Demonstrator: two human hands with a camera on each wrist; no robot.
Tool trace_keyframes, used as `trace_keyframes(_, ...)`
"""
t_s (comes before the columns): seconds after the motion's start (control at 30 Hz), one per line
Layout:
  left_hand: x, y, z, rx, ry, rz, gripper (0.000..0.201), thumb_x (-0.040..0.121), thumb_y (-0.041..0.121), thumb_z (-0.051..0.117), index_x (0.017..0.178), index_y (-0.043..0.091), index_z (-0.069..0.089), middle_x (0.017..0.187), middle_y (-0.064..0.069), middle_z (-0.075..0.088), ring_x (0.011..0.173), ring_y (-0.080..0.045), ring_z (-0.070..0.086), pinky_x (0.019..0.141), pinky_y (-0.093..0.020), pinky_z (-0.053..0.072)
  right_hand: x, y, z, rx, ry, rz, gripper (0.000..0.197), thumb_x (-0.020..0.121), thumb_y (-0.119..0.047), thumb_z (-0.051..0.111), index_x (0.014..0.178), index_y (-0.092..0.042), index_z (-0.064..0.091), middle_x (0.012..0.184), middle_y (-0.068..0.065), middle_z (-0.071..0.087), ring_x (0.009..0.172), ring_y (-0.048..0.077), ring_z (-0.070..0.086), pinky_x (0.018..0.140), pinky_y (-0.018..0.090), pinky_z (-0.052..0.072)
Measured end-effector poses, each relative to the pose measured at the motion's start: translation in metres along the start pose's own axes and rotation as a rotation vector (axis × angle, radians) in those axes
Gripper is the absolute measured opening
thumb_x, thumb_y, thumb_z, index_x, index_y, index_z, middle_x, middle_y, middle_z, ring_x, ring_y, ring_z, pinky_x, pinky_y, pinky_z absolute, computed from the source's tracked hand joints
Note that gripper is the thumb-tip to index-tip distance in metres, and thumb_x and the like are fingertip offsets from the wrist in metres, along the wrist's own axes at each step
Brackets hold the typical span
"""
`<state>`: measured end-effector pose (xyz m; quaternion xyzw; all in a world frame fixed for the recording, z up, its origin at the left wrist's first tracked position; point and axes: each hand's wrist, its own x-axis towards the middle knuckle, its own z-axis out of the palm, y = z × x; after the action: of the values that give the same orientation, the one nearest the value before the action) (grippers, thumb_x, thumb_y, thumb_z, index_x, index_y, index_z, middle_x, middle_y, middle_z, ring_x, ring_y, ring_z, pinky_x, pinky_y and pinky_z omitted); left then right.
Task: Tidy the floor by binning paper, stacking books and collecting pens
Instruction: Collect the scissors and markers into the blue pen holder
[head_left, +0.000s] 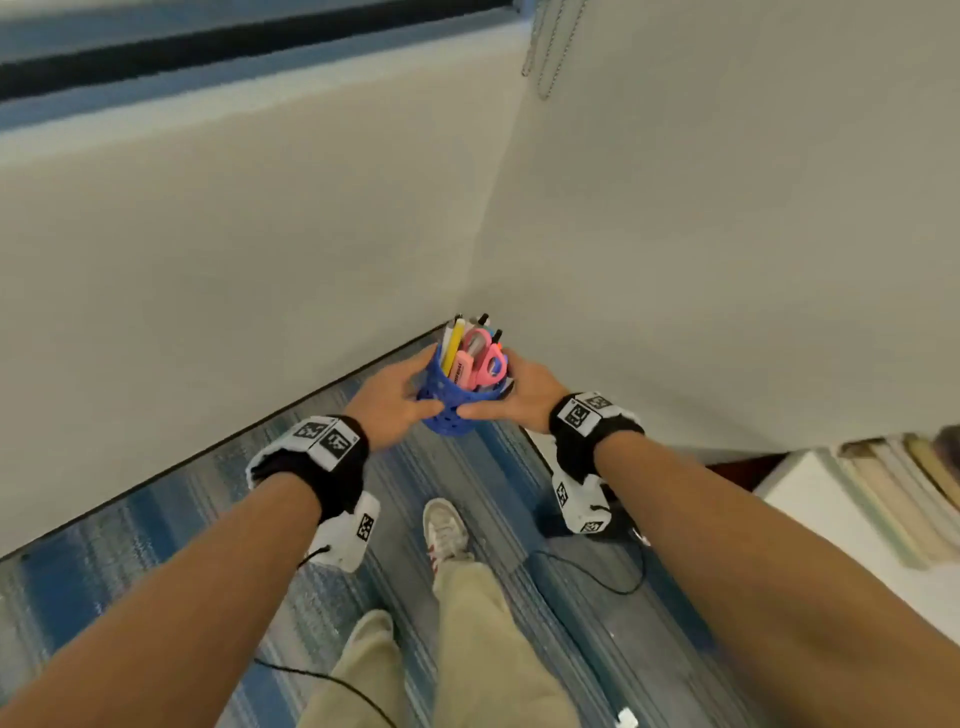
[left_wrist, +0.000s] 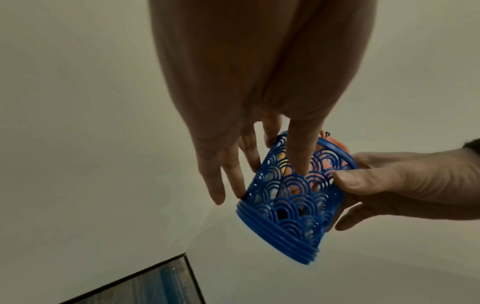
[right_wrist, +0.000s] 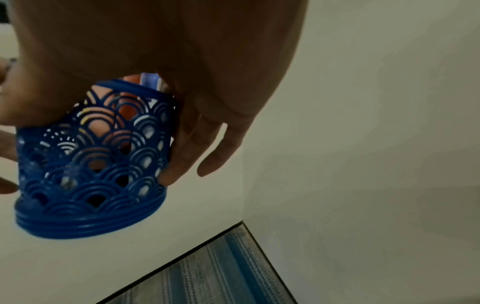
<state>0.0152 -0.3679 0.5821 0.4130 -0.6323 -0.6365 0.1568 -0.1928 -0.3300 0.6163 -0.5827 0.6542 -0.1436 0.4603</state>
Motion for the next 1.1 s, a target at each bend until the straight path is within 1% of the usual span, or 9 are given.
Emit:
trace_keyframes(0.23, -0.070, 0.050, 0.059, 0.011, -0.107, 0.106, 0.075, 0.084, 0.005, 0.062, 0.149, 0.027, 0.033, 0.146, 0.005, 0.048, 0.127, -0.015, 0.053, 0.109, -0.041, 0.042, -0.120, -0.015, -0.015, -0.112, 0.128, 0.084, 0.071, 0.064, -0.044, 0.085, 0.127, -0.025, 0.055, 0.116, -0.005, 0.068, 0.103, 0.012, 0.063, 0.094, 0.027, 0.048)
trace_keyframes(0.53, -0.082, 0.136, 0.192, 0.226, -0.316, 0.239, 0.065, 0.091, 0.004, 0.057, 0.149, 0.024, 0.035, 0.148, 0.006, 0.045, 0.119, -0.018, 0.059, 0.104, -0.029, 0.043, -0.295, 0.024, -0.051, -0.004, 0.472, 0.216, 0.067, 0.062, -0.050, 0.083, 0.119, -0.028, 0.057, 0.107, -0.011, 0.068, 0.097, 0.009, 0.064, 0.090, 0.024, 0.049)
trace_keyframes(0.63, -0.078, 0.169, 0.252, 0.284, -0.368, 0.297, 0.060, 0.090, 0.004, 0.057, 0.145, 0.024, 0.042, 0.143, 0.006, 0.051, 0.119, -0.018, 0.058, 0.099, -0.014, 0.040, -0.357, 0.051, -0.076, 0.039, 0.549, 0.249, 0.061, 0.063, -0.048, 0.083, 0.116, -0.031, 0.059, 0.109, -0.010, 0.069, 0.098, 0.010, 0.064, 0.089, 0.024, 0.049)
trace_keyframes(0.7, -0.076, 0.192, 0.295, 0.291, -0.419, 0.303, 0.057, 0.090, 0.001, 0.056, 0.142, 0.022, 0.047, 0.137, 0.006, 0.055, 0.113, -0.013, 0.059, 0.089, -0.004, 0.041, -0.395, 0.072, -0.095, 0.068, 0.581, 0.263, 0.056, 0.066, -0.044, 0.083, 0.115, -0.032, 0.060, 0.108, -0.011, 0.068, 0.096, 0.005, 0.063, 0.084, 0.015, 0.047)
trace_keyframes(0.77, -0.072, 0.209, 0.343, 0.298, -0.448, 0.329, 0.053, 0.090, 0.004, 0.057, 0.138, 0.025, 0.053, 0.133, 0.006, 0.060, 0.118, -0.011, 0.057, 0.103, -0.021, 0.044, -0.431, 0.097, -0.116, 0.075, 0.601, 0.292, 0.051, 0.069, -0.042, 0.082, 0.114, -0.032, 0.059, 0.106, -0.012, 0.065, 0.094, 0.005, 0.061, 0.077, 0.009, 0.044)
trace_keyframes(0.83, -0.067, 0.223, 0.393, 0.310, -0.452, 0.361, 0.048, 0.090, 0.005, 0.055, 0.131, 0.028, 0.059, 0.128, 0.008, 0.063, 0.119, -0.013, 0.057, 0.107, -0.037, 0.044, -0.465, 0.128, -0.137, 0.086, 0.617, 0.327, 0.046, 0.070, -0.043, 0.081, 0.109, -0.034, 0.056, 0.100, -0.014, 0.063, 0.090, 0.005, 0.060, 0.072, 0.009, 0.042)
trace_keyframes(0.9, -0.062, 0.238, 0.439, 0.282, -0.461, 0.344, 0.046, 0.091, 0.003, 0.051, 0.129, 0.028, 0.061, 0.127, 0.007, 0.064, 0.110, -0.017, 0.061, 0.097, -0.029, 0.047, -0.493, 0.156, -0.157, 0.109, 0.669, 0.328, 0.046, 0.071, -0.040, 0.081, 0.106, -0.035, 0.052, 0.097, -0.018, 0.058, 0.088, 0.002, 0.058, 0.069, 0.007, 0.042)
trace_keyframes(1.0, -0.061, 0.252, 0.501, 0.247, -0.480, 0.306, 0.044, 0.095, 0.000, 0.043, 0.122, 0.031, 0.059, 0.115, 0.009, 0.063, 0.103, -0.014, 0.060, 0.071, -0.009, 0.045, -0.530, 0.196, -0.173, 0.129, 0.753, 0.357, 0.052, 0.068, -0.038, 0.083, 0.110, -0.031, 0.054, 0.102, -0.013, 0.056, 0.092, 0.006, 0.056, 0.071, 0.009, 0.043)
trace_keyframes(1.1, -0.063, 0.267, 0.555, 0.215, -0.502, 0.211, 0.046, 0.096, 0.003, 0.041, 0.125, 0.037, 0.052, 0.110, 0.008, 0.058, 0.104, -0.015, 0.056, 0.066, -0.013, 0.044, -0.556, 0.236, -0.190, 0.129, 0.804, 0.402, 0.065, 0.065, -0.039, 0.085, 0.119, -0.028, 0.052, 0.113, -0.004, 0.053, 0.099, 0.010, 0.053, 0.077, 0.017, 0.044)
